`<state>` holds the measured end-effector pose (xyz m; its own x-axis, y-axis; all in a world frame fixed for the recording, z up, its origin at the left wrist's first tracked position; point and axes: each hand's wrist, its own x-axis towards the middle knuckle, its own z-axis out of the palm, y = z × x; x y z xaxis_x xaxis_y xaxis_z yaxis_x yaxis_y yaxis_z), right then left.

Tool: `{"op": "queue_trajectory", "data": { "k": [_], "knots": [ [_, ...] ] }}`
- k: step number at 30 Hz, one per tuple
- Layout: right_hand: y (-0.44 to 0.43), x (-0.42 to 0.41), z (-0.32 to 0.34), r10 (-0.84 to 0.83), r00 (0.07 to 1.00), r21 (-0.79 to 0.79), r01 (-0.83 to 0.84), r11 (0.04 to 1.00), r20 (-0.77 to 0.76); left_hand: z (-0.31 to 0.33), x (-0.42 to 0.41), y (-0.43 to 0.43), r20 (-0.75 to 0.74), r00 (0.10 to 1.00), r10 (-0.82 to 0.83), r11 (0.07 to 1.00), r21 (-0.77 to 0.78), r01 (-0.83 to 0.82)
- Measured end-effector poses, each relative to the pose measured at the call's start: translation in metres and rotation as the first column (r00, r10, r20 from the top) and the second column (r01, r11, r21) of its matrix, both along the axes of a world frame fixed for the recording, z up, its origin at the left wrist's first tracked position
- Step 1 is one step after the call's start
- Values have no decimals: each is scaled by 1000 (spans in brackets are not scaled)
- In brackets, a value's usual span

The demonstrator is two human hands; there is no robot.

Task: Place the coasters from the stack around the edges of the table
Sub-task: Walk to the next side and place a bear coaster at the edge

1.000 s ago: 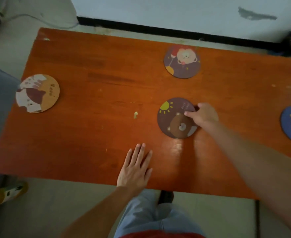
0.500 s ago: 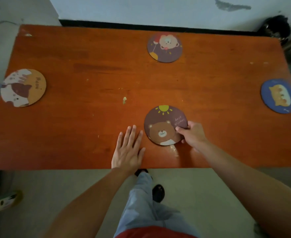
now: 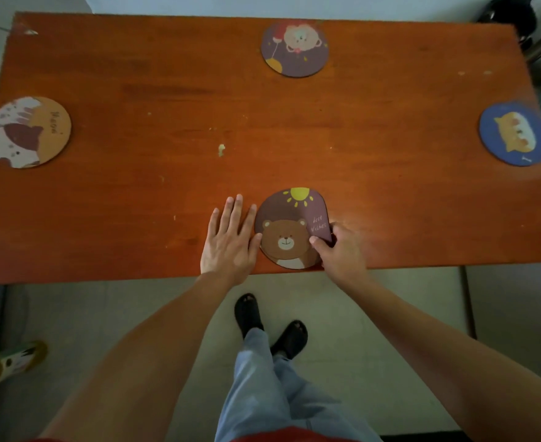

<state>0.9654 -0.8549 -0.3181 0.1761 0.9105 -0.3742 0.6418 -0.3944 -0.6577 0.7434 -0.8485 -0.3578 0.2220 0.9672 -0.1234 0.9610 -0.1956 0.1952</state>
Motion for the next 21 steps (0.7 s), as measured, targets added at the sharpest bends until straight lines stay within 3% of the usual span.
{"op": "queue_trajectory", "data": {
  "k": [4,9,12,17,21],
  "knots": [
    [3,11,4,82,957,4,-87,996,277,2,9,3,1,1000,1,1000,-2,-1],
    [8,19,1,54,969,6,-57,998,242,0,14,3,-33,999,11,1000,-27,-12],
    [38,-9,29,-66,967,95,44,995,247,24,-14,48,-47,997,-61,998,9,61],
    [31,-8,21,184,863,-9,-204,979,470,9,-9,25,-131,988,-79,996,-41,74],
    [24,0,19,328,808,-105,-319,942,489,7,-20,21,-135,981,-138,990,-52,132]
  ]
}}
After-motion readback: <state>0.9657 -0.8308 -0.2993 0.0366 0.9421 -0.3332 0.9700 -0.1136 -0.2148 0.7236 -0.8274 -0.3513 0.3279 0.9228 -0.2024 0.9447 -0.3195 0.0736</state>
